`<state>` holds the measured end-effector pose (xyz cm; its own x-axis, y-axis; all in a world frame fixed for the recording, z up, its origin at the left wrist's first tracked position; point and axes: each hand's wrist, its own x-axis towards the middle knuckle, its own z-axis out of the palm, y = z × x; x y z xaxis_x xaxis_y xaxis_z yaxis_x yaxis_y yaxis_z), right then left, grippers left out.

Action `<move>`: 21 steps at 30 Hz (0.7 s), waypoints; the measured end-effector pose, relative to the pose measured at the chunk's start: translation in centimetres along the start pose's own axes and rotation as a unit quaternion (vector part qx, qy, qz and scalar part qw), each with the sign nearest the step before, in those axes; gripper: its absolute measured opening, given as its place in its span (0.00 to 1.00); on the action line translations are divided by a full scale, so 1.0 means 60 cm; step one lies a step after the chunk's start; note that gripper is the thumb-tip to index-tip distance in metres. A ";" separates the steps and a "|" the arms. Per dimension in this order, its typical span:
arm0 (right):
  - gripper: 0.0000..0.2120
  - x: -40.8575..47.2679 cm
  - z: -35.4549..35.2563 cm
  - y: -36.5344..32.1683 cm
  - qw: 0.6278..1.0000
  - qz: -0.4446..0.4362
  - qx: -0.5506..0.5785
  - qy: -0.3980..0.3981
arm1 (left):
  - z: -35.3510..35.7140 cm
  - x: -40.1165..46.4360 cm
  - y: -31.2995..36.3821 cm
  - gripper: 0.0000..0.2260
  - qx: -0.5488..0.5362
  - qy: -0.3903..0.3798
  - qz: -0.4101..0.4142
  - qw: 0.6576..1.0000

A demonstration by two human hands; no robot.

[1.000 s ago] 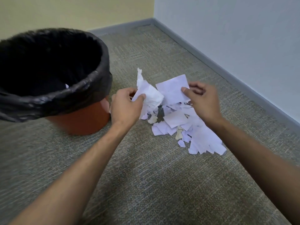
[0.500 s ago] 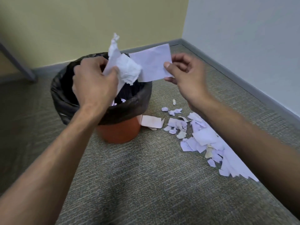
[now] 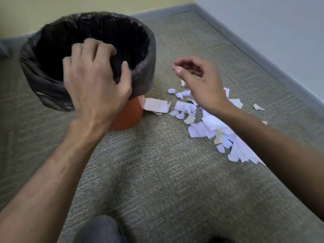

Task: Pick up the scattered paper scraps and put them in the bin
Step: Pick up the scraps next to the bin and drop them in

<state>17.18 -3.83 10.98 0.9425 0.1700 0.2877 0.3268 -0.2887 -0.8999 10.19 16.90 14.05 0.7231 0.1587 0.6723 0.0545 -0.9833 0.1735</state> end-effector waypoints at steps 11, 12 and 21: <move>0.09 -0.185 -0.261 0.197 0.938 0.073 -0.337 -0.039 | 0.121 -0.180 0.179 0.11 -0.130 -0.187 0.116 0.967; 0.10 -0.199 -0.275 0.209 0.929 0.083 -0.358 -0.047 | 0.132 -0.194 0.190 0.11 -0.131 -0.206 0.123 0.962; 0.26 -0.282 -0.333 0.270 0.862 0.191 -0.462 -0.087 | 0.211 -0.281 0.270 0.12 -0.122 -0.337 0.170 0.918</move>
<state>7.92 -30.18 -1.91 0.9951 0.0131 -0.0976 -0.0119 -0.9679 -0.2509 7.58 -2.82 -3.61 0.9363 -0.3247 0.1337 -0.3489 -0.9038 0.2477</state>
